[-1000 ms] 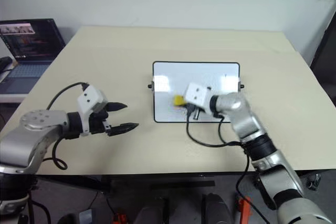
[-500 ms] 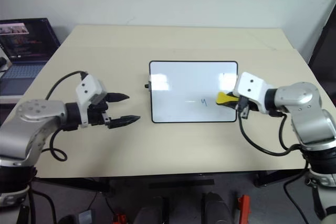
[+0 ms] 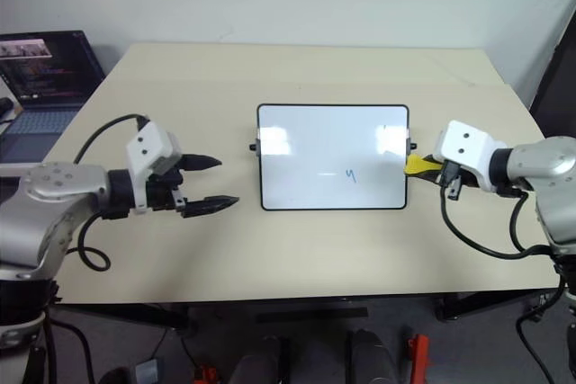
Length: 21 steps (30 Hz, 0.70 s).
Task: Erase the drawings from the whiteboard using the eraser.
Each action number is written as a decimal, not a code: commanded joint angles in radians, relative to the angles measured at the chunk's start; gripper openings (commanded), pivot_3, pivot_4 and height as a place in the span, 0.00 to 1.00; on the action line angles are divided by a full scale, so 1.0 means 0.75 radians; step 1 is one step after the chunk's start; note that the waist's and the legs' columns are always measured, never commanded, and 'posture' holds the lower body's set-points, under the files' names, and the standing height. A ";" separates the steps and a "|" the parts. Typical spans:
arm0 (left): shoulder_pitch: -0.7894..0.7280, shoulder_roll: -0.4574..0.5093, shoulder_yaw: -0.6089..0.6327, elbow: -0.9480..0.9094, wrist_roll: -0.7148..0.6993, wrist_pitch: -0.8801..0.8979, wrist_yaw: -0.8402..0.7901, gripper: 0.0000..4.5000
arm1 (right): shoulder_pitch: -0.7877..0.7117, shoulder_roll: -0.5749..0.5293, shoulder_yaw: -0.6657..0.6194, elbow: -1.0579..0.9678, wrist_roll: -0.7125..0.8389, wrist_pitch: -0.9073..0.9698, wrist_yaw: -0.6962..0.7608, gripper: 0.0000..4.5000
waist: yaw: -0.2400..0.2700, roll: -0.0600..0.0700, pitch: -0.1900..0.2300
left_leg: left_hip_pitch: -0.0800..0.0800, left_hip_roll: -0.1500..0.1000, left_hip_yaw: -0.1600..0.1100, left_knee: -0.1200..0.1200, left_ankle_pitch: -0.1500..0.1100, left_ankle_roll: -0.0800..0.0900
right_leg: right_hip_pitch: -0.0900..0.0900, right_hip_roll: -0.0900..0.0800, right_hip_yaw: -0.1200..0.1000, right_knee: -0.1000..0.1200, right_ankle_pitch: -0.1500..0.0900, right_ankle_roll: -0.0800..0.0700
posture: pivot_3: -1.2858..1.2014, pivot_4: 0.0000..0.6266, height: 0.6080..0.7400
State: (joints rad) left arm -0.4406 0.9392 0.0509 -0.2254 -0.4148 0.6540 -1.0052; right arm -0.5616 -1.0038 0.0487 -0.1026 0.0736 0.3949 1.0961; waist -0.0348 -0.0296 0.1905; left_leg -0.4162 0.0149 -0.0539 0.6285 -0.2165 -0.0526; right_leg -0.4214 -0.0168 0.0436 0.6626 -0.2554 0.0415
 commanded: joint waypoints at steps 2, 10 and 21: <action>-0.002 0.030 0.038 -0.049 -0.003 0.007 0.008 1.00 | -0.019 -0.034 -0.056 0.041 0.015 -0.056 0.014 0.15 | 0.000 0.000 0.000 | 0.000 0.000 0.000 0.000 0.000 0.000 | 0.000 0.000 0.000 0.000 0.000 0.000 | 0.52 0.24 1.00; 0.011 0.028 0.061 -0.073 -0.022 0.016 0.022 1.00 | -0.086 -0.015 -0.066 0.087 0.048 -0.068 0.024 0.15 | 0.000 0.000 0.000 | 0.001 0.000 0.000 0.001 0.000 0.000 | 0.000 0.000 0.000 0.002 0.000 0.000 | 0.52 0.24 1.00; -0.093 -0.030 0.088 -0.056 -0.036 -0.044 0.085 1.00 | -0.092 -0.016 -0.078 0.072 0.083 -0.052 0.009 0.15 | 0.003 0.000 0.000 | 0.001 -0.001 0.000 0.002 0.000 0.000 | 0.001 0.000 0.000 0.002 0.004 -0.005 | 0.52 0.24 1.00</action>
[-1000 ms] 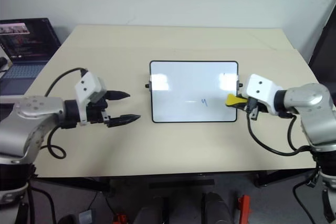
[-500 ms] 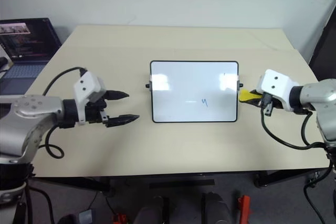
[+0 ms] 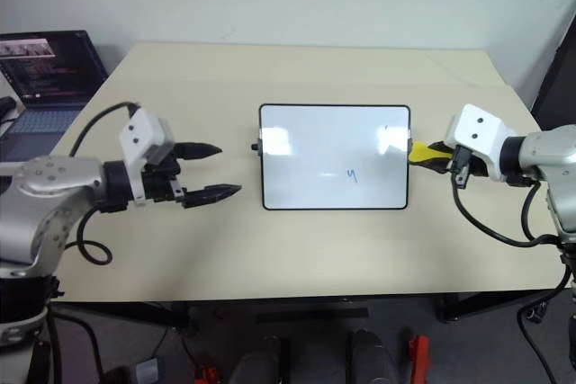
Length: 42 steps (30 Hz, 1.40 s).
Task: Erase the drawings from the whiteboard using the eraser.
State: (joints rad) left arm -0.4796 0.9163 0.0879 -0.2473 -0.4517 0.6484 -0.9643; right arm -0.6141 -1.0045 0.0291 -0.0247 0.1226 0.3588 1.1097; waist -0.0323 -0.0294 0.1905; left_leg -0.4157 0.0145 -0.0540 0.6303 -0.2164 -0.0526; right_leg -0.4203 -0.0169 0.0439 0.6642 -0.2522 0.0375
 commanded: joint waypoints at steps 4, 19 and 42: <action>-0.056 0.001 0.038 -0.034 0.014 -0.048 0.040 1.00 | -0.009 -0.012 -0.053 -0.037 0.020 -0.004 -0.014 0.15 | -0.001 0.000 0.000 | 0.000 0.000 0.000 0.000 0.000 0.000 | 0.000 0.000 0.000 0.001 0.000 0.000 | 0.52 0.24 1.00; -0.069 0.002 0.036 -0.012 0.043 -0.070 0.071 1.00 | 0.011 -0.020 -0.058 -0.030 0.020 -0.001 -0.019 0.15 | 0.000 0.000 0.000 | 0.000 0.000 0.000 0.002 0.000 0.000 | 0.000 0.000 0.000 0.002 0.001 0.000 | 0.52 0.24 1.00; -0.100 -0.014 0.020 0.004 0.045 -0.085 0.073 1.00 | 0.033 -0.036 -0.092 -0.069 0.053 0.014 -0.020 0.15 | -0.003 0.000 0.000 | 0.002 -0.001 0.000 0.020 0.000 0.000 | 0.001 -0.001 0.001 0.021 -0.003 0.006 | 0.52 0.24 1.00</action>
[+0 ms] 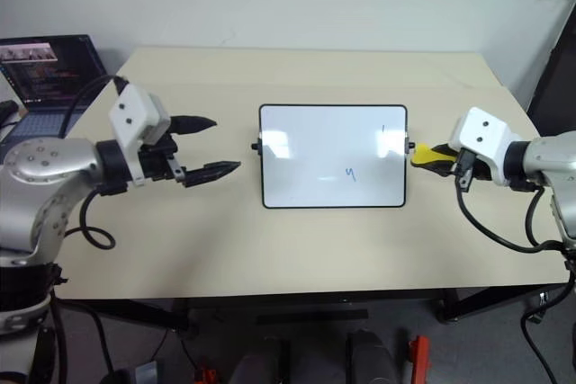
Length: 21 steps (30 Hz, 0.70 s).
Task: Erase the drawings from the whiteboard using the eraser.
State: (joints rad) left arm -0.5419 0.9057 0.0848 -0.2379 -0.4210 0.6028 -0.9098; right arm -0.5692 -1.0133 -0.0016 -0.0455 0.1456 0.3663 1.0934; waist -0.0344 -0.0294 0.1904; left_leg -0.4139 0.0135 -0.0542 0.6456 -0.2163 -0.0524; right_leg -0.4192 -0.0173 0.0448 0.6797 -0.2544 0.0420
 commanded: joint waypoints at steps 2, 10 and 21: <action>-0.013 0.001 0.023 -0.011 0.004 -0.023 -0.001 1.00 | -0.030 -0.013 -0.050 -0.053 0.032 0.012 -0.001 0.15 | 0.000 0.000 0.000 | 0.000 0.000 0.000 0.000 0.000 0.000 | 0.000 0.000 0.000 0.000 0.000 0.000 | 0.52 0.24 1.00; 0.021 -0.009 0.000 -0.018 0.017 -0.028 0.002 1.00 | -0.059 0.192 0.054 -0.205 0.053 0.107 -0.115 0.15 | -0.006 0.000 0.000 | 0.000 0.001 0.000 0.000 0.000 0.000 | 0.000 0.001 0.001 0.001 0.001 -0.002 | 0.52 0.24 1.00; 0.002 -0.039 -0.055 0.003 0.043 -0.034 -0.017 1.00 | -0.189 0.515 0.254 0.078 -0.224 -0.025 -0.448 0.15 | 0.001 0.000 0.000 | 0.000 0.000 -0.001 0.000 0.000 0.000 | 0.000 0.001 0.000 0.001 0.004 -0.006 | 0.52 0.24 1.00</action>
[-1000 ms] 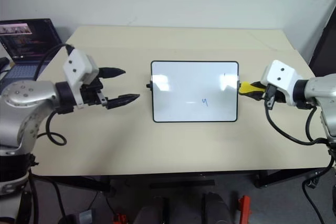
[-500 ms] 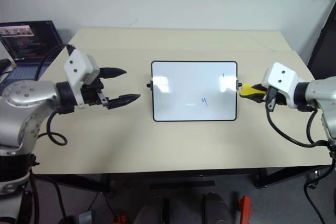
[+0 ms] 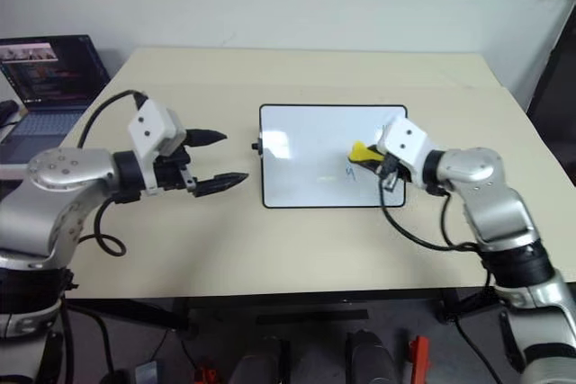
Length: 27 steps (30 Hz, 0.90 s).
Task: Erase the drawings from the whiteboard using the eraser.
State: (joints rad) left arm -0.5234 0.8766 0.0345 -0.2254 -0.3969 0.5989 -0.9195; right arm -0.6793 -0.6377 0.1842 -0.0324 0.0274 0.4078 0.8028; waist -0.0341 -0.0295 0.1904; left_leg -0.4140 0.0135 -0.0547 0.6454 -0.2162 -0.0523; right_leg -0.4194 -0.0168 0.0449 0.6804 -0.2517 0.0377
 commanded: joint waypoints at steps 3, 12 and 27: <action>-0.018 -0.002 0.012 -0.024 0.011 -0.023 -0.005 1.00 | -0.068 0.054 0.034 0.139 -0.106 -0.130 -0.079 0.15 | 0.000 0.000 0.000 | -0.001 0.000 0.000 0.000 0.000 0.000 | 0.000 0.000 0.000 0.000 0.000 0.000 | 0.52 0.24 1.00; 0.012 0.013 0.038 -0.050 0.004 -0.008 -0.001 1.00 | -0.053 0.122 0.115 0.313 -0.183 -0.249 -0.049 0.15 | -0.002 0.000 0.000 | 0.000 0.000 0.000 0.000 0.000 0.000 | 0.000 0.000 0.000 0.000 0.000 0.000 | 0.52 0.24 1.00; 0.006 0.013 0.042 -0.048 0.002 -0.004 -0.002 1.00 | 0.099 0.168 0.190 0.541 -0.258 -0.409 0.009 0.15 | -0.028 -0.009 -0.007 | 0.044 0.001 0.000 -0.002 0.001 0.002 | 0.043 0.000 0.001 -0.004 -0.008 -0.003 | 0.52 0.24 1.00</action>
State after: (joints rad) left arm -0.5059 0.8768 0.0365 -0.2419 -0.3939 0.6041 -0.9248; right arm -0.6388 -0.5054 0.2938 0.3191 -0.1300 0.0739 0.7932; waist -0.0553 -0.0366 0.1850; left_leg -0.3783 0.0140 -0.0544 0.6436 -0.2156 -0.0512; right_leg -0.3848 -0.0169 0.0461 0.6776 -0.2583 0.0350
